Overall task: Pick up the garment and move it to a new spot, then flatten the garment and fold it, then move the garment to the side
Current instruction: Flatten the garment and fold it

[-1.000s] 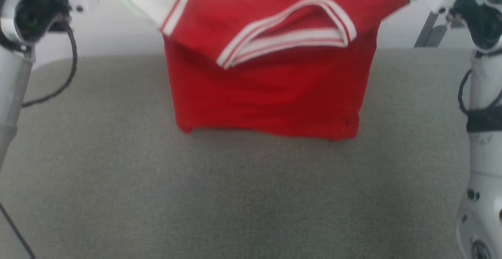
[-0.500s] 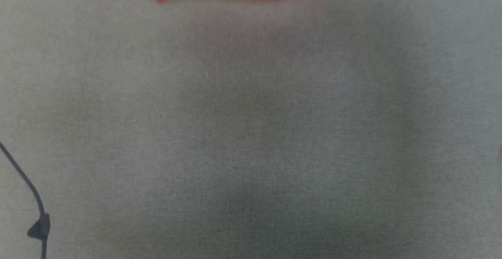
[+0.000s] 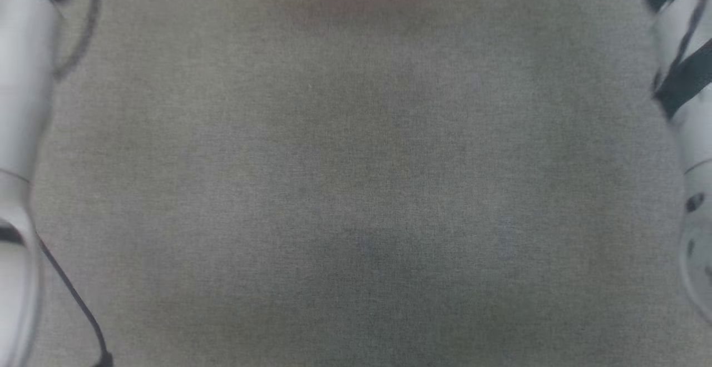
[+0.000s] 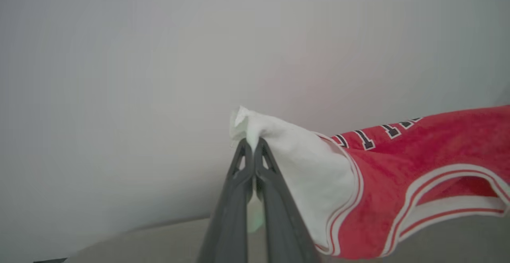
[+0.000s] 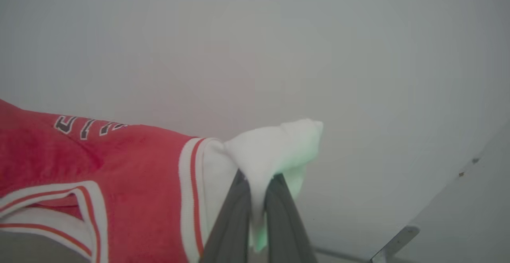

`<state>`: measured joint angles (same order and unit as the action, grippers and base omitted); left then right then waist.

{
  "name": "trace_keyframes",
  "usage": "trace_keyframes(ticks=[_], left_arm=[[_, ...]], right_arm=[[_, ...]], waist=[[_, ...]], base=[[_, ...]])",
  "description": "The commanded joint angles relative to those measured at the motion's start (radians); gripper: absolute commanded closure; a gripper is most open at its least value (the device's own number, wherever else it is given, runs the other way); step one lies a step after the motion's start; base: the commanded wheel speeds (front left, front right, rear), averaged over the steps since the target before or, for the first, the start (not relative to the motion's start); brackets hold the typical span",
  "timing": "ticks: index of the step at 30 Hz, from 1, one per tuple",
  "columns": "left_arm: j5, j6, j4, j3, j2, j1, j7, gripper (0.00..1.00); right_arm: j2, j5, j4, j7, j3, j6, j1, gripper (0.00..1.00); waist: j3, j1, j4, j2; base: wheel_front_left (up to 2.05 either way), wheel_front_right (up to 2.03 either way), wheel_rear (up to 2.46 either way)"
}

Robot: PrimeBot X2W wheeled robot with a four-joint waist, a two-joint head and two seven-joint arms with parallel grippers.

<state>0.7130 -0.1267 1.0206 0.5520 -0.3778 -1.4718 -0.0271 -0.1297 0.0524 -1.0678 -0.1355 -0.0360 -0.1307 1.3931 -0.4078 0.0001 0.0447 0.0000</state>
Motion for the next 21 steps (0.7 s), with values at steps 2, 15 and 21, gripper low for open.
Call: trace_keyframes(ticks=[2,15,21], left_arm=[[0.035,-0.003,0.009,0.025,0.001,0.055,0.051,1.0],[0.245,-0.004,-0.162,0.123,-0.118,0.46,0.364,1.0],[0.286,0.06,-0.332,0.117,-0.195,0.635,0.421,1.0]], right_arm=[[0.015,-0.077,-0.046,0.038,-0.011,0.0,-0.032,1.0],[-0.044,-0.441,0.058,0.337,0.308,0.0,-0.395,1.0],[-0.195,-0.646,0.345,0.528,0.437,0.0,-0.626,1.0]], waist=[[0.036,-0.0001,0.007,0.0],[0.193,-0.0001,0.017,0.0],[0.225,-0.0001,0.019,0.0]], base=[[0.0,0.0,0.0],[0.0,0.0,0.0],[0.0,0.0,0.0]])
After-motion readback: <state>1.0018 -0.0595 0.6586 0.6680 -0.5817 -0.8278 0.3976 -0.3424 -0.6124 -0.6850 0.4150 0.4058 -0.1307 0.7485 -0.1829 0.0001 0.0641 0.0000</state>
